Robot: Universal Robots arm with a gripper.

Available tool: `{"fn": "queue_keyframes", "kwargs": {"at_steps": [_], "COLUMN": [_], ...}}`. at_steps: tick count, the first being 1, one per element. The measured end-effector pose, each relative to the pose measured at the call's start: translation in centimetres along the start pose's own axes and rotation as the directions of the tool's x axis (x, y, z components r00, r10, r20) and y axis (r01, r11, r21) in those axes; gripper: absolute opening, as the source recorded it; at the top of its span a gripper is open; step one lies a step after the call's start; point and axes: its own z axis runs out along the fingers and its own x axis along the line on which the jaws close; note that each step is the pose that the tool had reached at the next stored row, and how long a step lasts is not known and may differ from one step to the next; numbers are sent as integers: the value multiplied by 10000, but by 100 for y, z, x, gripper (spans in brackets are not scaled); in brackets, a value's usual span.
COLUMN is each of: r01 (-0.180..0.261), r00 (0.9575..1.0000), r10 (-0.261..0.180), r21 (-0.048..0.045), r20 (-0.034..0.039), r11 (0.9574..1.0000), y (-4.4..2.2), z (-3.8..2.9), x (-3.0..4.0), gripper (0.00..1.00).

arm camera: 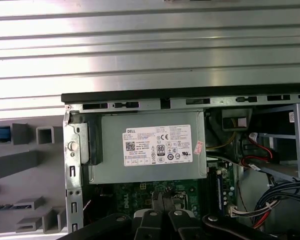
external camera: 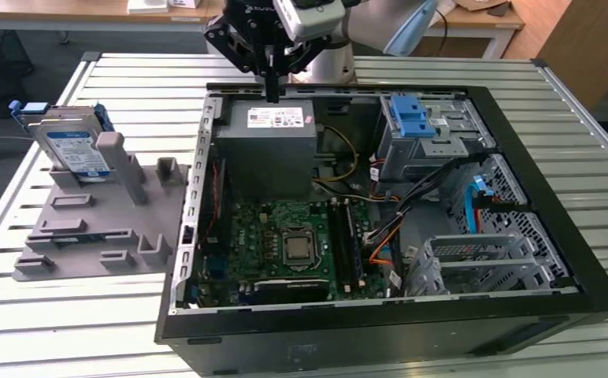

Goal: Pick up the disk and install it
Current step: 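Reach for the disk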

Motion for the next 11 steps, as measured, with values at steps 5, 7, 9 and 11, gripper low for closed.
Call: {"fn": "queue_keyframes", "kwargs": {"at_steps": [5, 7, 9, 11], "r01": [0, 0, 0, -1], "r00": [10000, 10000, 10000, 10000], "r10": [0, 0, 0, 1], "r21": [0, 0, 0, 0], "r20": [0, 0, 0, 0], "r11": [10000, 10000, 10000, 10000], "y": [-1, -1, -1, -2], "z": [0, 0, 1, 1], "x": [9, 16, 18, 23], "gripper": [11, 11, 11, 11]}}
